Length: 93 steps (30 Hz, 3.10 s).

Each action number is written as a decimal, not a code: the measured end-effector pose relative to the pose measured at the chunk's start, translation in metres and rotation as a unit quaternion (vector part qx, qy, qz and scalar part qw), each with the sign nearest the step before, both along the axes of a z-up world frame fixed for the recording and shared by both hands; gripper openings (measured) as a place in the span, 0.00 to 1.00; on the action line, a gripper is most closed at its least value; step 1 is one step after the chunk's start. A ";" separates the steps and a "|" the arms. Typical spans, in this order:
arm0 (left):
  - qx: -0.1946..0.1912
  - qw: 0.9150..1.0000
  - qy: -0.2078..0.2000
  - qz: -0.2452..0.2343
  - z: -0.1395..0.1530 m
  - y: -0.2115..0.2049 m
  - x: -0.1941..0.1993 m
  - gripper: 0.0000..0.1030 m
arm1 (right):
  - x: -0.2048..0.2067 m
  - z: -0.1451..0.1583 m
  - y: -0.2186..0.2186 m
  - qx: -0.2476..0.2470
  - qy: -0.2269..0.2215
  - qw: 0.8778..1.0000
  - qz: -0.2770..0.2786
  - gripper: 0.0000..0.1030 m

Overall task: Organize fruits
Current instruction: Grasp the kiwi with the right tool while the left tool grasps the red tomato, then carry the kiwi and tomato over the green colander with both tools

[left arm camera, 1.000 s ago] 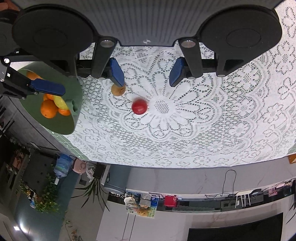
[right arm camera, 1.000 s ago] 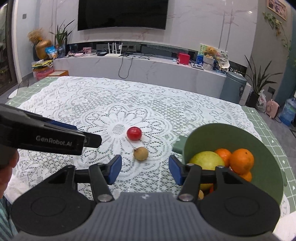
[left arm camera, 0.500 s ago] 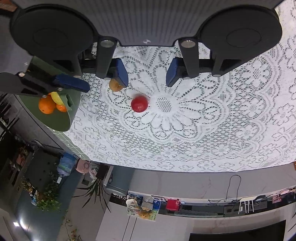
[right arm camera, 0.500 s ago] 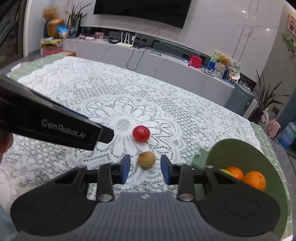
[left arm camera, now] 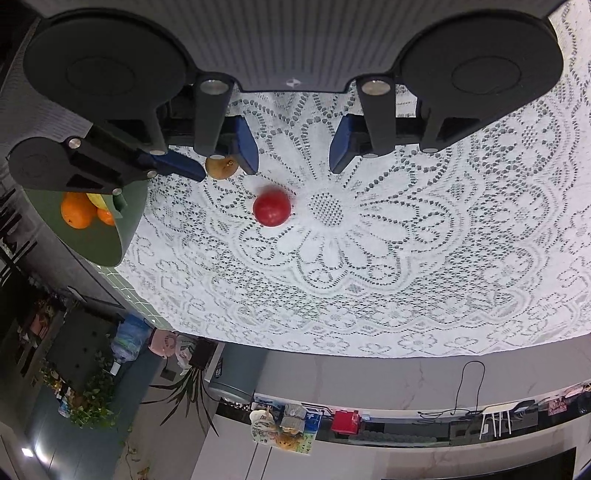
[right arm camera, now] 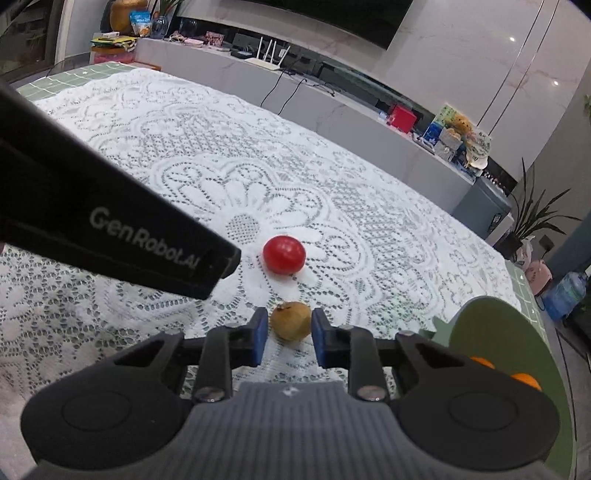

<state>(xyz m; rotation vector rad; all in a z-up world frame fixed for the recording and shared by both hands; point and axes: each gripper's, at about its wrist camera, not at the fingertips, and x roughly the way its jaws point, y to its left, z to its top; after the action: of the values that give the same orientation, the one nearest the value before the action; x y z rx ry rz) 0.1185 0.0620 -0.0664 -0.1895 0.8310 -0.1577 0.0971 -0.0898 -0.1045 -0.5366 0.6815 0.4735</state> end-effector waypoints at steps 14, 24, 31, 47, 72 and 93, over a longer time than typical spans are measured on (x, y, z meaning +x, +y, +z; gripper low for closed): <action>-0.007 1.000 0.002 -0.006 -0.005 0.003 0.009 0.50 | -0.002 -0.001 0.000 -0.001 -0.012 1.000 -0.002 0.20; 0.001 1.000 -0.013 -0.020 0.010 0.000 0.019 0.50 | -0.014 0.038 -0.014 0.015 -0.065 0.998 -0.005 0.20; 0.011 0.999 -0.011 -0.043 0.004 -0.016 0.038 0.51 | -0.008 0.058 -0.044 0.055 -0.073 0.995 -0.046 0.20; 0.046 0.998 0.014 -0.051 -0.023 -0.037 0.066 0.37 | -0.002 0.074 -0.143 0.124 -0.053 0.975 -0.174 0.20; 0.020 0.995 -0.042 -0.086 0.048 -0.071 0.040 0.33 | 0.009 0.045 -0.207 0.145 0.073 0.955 -0.247 0.08; -0.008 0.973 -0.003 -0.231 0.053 -0.183 0.034 0.33 | -0.035 0.064 -0.260 0.220 0.004 0.932 -0.289 0.18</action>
<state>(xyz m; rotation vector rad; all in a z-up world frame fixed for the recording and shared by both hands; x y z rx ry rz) 0.1529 -0.1211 -0.0138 -0.0071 0.8578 -0.6015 0.0621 -0.3502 -0.0403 0.0994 0.6781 0.0623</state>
